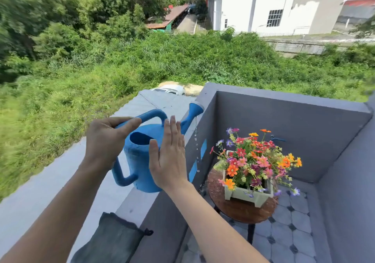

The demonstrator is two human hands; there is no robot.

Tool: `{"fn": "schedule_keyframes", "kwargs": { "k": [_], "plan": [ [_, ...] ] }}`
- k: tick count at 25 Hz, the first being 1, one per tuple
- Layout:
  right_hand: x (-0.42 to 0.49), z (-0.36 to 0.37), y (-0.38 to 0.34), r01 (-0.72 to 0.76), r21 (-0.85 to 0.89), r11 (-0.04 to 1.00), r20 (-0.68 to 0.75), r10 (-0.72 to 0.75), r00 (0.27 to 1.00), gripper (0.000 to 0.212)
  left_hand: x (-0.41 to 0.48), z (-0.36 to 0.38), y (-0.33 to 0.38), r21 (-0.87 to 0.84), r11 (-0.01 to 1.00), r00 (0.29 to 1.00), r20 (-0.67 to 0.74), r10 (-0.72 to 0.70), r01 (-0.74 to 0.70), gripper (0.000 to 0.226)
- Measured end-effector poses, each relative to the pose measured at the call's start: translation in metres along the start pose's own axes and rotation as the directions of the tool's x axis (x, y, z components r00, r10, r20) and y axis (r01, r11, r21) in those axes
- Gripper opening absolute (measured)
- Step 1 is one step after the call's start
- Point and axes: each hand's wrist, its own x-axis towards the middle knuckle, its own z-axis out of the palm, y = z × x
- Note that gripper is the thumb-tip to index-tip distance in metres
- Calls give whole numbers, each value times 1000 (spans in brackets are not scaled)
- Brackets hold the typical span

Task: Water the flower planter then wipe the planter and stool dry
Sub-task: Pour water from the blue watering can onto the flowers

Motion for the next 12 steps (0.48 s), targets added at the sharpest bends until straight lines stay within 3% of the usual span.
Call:
{"fn": "schedule_keyframes", "kwargs": {
  "k": [4,12],
  "plan": [
    [16,27,10,-112,-41,993,179,117,977,67,0,1,-29,61,997,983,-182,-30,41,6],
    [25,68,47,-177,-220,959,374,250,893,57,-8,24,-89,169,978,941,-332,-60,122,18]
  ]
}}
